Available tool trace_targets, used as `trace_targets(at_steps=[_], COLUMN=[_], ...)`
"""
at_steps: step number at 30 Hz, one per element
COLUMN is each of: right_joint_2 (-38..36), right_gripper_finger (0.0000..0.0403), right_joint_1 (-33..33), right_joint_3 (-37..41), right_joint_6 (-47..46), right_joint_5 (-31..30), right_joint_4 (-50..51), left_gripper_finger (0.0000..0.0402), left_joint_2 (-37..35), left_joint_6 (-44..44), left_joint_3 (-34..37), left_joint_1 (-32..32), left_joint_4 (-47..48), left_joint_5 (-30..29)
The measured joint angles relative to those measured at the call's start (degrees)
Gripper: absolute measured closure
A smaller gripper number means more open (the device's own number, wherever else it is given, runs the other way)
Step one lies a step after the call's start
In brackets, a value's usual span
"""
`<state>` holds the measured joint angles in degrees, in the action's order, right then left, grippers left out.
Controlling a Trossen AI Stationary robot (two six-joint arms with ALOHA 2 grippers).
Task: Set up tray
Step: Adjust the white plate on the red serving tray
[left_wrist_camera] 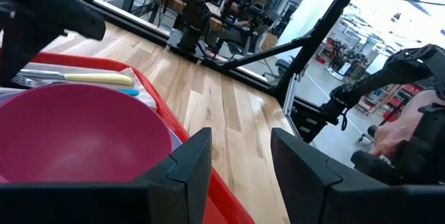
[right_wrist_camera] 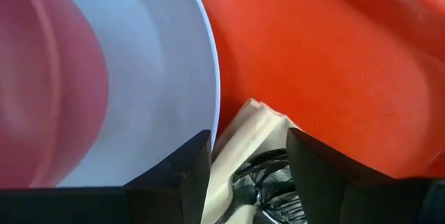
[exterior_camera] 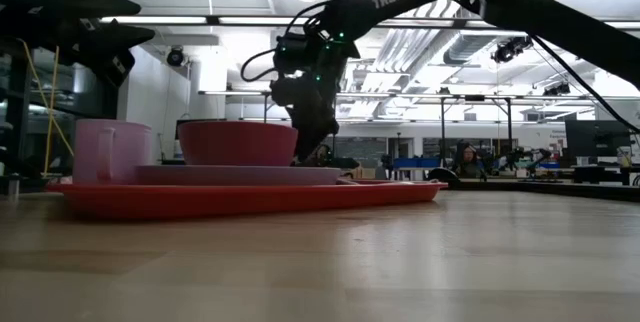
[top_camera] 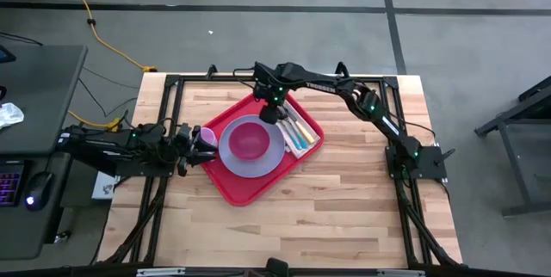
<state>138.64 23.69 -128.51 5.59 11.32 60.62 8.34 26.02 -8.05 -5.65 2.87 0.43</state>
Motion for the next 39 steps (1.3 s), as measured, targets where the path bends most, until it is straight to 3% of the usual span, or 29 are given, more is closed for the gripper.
trace_targets(at_steps=[16,39], right_joint_2=[3.07,0.4], right_gripper_finger=[0.0237,0.0224], right_joint_1=[-0.12,-0.05], right_joint_3=[0.07,-0.83], right_joint_6=[0.89,0.67], right_joint_5=[-1.13,-0.12], right_joint_4=[-0.58,0.18], left_gripper_finger=[0.0222,0.0222], left_joint_2=[0.02,0.02], left_joint_6=[0.4,0.35], left_joint_3=[0.0,0.0], left_joint_1=[0.0,0.02], left_joint_4=[0.02,0.36], left_joint_5=[-0.04,-0.04])
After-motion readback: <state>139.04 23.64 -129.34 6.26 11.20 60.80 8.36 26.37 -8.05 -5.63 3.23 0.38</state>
